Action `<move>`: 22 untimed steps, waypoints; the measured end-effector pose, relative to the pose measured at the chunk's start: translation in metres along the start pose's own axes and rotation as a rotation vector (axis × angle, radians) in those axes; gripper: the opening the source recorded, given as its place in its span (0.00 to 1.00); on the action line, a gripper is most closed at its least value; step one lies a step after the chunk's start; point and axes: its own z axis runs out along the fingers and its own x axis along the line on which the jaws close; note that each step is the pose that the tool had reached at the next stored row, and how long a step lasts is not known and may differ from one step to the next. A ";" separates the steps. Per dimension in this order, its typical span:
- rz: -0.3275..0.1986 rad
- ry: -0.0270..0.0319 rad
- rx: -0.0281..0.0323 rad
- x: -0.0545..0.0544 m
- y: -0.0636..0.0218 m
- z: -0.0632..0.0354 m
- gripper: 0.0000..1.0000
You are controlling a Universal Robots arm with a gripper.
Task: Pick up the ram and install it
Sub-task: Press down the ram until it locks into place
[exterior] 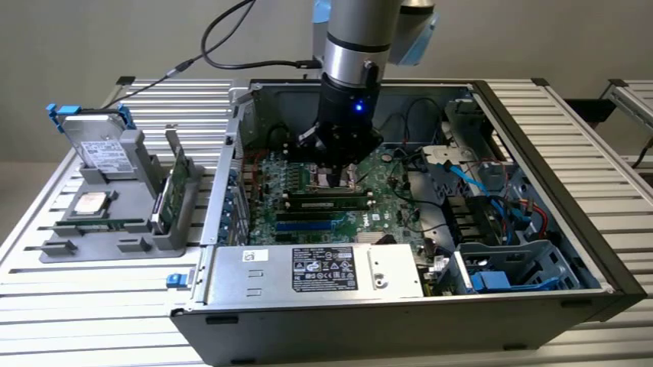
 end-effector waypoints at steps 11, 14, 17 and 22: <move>0.138 0.0077 -0.0065 0.000 0.0000 0.0000 0.10; 0.174 0.0095 -0.0074 0.000 0.0000 0.0000 0.10; 0.201 -0.0004 -0.0080 0.000 -0.0001 -0.0001 0.10; 0.221 -0.0455 -0.0058 0.000 0.0000 0.0001 0.10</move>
